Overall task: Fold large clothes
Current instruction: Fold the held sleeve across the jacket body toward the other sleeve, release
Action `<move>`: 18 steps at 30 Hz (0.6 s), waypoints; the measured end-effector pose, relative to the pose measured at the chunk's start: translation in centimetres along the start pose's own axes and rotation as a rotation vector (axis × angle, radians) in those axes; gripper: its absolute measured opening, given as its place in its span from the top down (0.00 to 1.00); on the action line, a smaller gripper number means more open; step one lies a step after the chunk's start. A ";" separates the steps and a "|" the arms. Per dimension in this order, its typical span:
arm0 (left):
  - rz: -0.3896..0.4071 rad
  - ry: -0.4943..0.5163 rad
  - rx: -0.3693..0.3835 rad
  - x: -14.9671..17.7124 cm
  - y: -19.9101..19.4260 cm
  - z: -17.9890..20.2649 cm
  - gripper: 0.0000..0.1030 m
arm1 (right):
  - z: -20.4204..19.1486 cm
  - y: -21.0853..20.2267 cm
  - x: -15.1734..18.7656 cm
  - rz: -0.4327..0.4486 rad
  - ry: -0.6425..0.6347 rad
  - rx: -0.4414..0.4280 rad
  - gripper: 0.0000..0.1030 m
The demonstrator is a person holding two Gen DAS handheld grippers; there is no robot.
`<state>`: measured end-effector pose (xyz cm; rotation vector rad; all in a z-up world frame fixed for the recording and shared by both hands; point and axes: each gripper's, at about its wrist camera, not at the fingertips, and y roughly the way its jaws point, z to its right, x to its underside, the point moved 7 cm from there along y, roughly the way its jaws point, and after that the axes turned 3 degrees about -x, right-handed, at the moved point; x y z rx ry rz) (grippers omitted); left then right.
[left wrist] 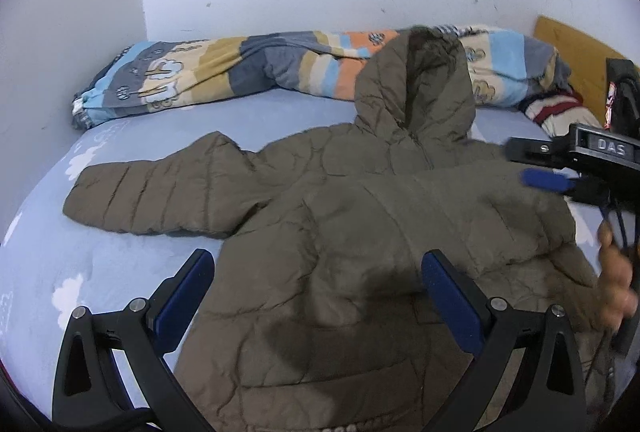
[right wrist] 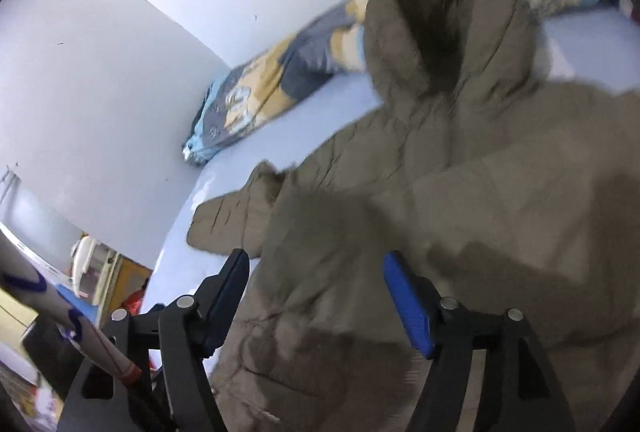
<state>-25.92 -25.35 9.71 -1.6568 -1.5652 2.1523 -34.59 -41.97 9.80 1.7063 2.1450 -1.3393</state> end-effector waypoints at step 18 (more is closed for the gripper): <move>-0.071 0.037 0.013 1.1 2.3 1.9 0.00 | 9.8 -1.0 1.8 -0.046 -0.180 0.632 0.27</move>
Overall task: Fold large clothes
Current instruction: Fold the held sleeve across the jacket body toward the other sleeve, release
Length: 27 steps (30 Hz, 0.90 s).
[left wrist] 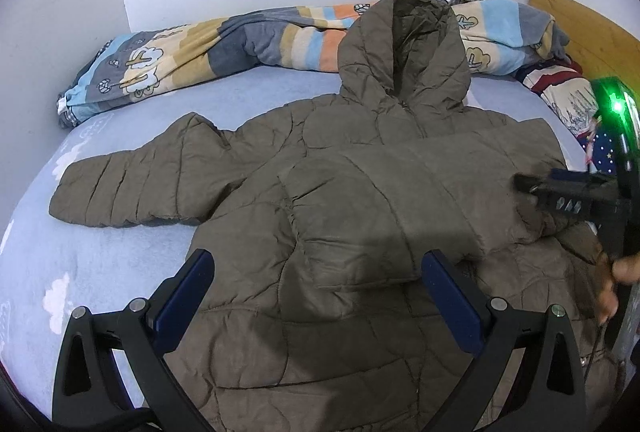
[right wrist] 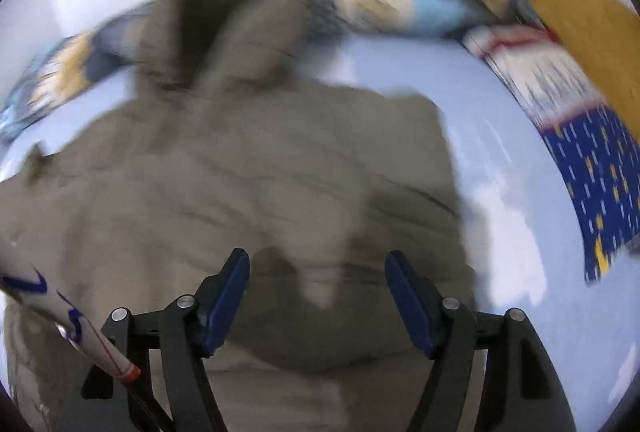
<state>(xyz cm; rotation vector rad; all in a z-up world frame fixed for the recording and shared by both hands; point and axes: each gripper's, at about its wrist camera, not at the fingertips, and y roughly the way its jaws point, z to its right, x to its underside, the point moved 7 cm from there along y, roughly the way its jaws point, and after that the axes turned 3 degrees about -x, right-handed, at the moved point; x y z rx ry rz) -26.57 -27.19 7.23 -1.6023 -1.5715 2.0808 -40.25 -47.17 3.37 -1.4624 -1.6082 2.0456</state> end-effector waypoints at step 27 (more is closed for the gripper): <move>0.139 -0.062 -0.054 -1.2 -4.6 -4.0 0.00 | -9.4 -12.5 10.2 0.007 -0.038 -0.292 0.24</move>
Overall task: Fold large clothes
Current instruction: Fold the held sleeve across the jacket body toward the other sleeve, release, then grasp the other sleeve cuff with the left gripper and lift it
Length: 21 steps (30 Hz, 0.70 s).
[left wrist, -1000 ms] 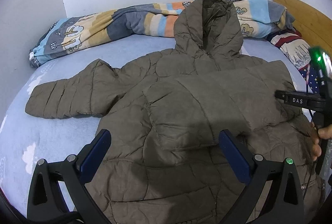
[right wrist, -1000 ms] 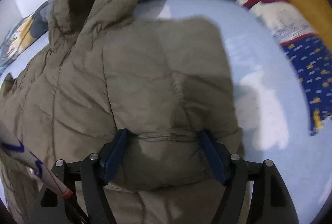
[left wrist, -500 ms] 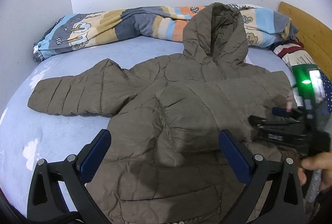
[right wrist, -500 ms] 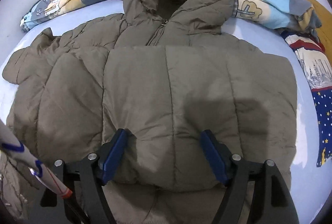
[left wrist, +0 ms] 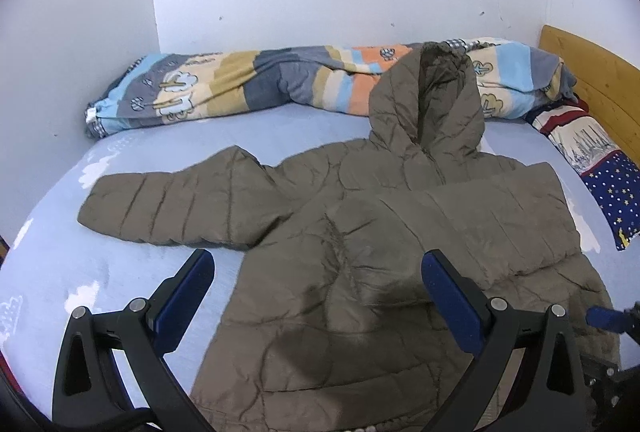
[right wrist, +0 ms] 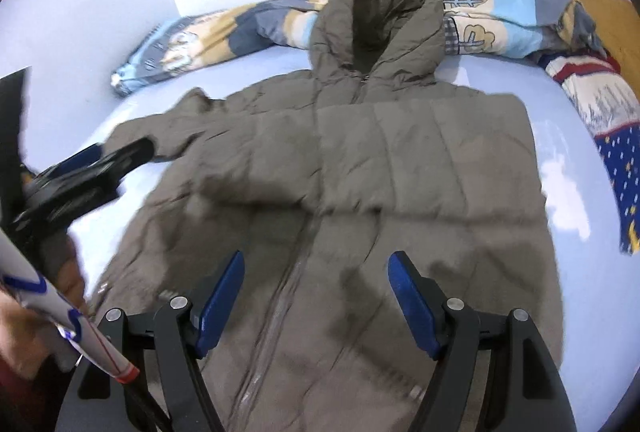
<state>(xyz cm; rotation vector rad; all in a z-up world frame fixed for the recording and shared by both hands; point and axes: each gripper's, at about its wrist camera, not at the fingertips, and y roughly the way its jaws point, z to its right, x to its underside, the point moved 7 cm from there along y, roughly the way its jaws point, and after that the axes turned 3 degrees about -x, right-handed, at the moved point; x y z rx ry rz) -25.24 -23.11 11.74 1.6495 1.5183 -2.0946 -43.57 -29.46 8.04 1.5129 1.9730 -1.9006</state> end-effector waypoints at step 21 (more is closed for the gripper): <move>0.052 0.009 -0.078 -0.3 -0.6 -2.9 0.00 | -0.8 1.5 0.4 -0.012 0.001 -0.059 0.24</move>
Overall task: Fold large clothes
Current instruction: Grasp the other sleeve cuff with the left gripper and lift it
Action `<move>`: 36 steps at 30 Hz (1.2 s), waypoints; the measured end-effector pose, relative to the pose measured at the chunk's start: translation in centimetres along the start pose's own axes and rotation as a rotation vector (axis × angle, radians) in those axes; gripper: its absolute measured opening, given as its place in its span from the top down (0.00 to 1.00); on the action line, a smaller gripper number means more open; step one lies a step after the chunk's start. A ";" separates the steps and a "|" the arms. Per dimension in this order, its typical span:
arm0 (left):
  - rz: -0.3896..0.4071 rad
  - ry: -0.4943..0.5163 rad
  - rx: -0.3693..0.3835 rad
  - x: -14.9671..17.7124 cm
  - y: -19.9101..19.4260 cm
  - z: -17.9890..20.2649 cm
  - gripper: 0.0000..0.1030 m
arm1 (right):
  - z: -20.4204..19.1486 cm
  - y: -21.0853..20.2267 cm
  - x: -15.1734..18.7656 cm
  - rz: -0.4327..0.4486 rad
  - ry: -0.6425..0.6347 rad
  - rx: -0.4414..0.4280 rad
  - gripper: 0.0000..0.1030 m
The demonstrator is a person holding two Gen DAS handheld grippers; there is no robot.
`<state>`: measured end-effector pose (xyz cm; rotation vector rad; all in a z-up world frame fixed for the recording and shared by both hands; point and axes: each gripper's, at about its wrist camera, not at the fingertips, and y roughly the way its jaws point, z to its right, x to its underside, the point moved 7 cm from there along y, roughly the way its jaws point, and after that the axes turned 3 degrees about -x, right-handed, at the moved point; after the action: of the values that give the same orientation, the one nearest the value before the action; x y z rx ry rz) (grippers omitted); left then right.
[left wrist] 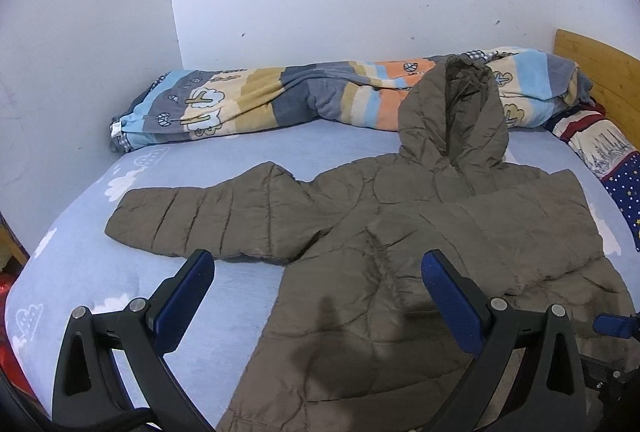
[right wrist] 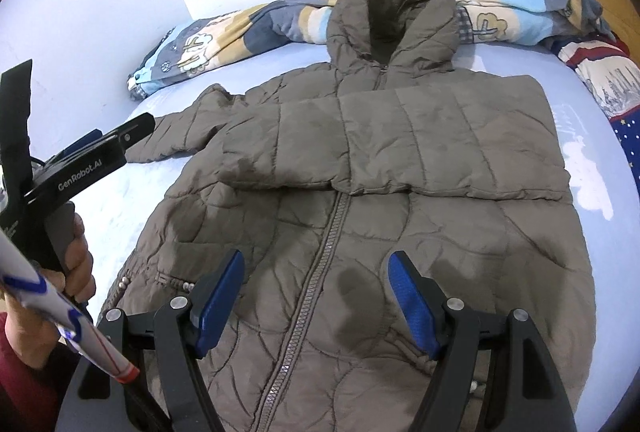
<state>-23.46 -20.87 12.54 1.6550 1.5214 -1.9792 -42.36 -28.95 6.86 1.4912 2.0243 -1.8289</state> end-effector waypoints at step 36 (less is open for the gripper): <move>-0.264 -0.967 -0.035 6.5 20.7 -38.5 0.35 | -1.2 1.8 0.8 -0.035 -0.126 0.069 0.24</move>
<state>12.75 1.09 -0.23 0.3103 1.3554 -2.3012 -41.01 -27.84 5.45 1.3265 1.9617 -1.9705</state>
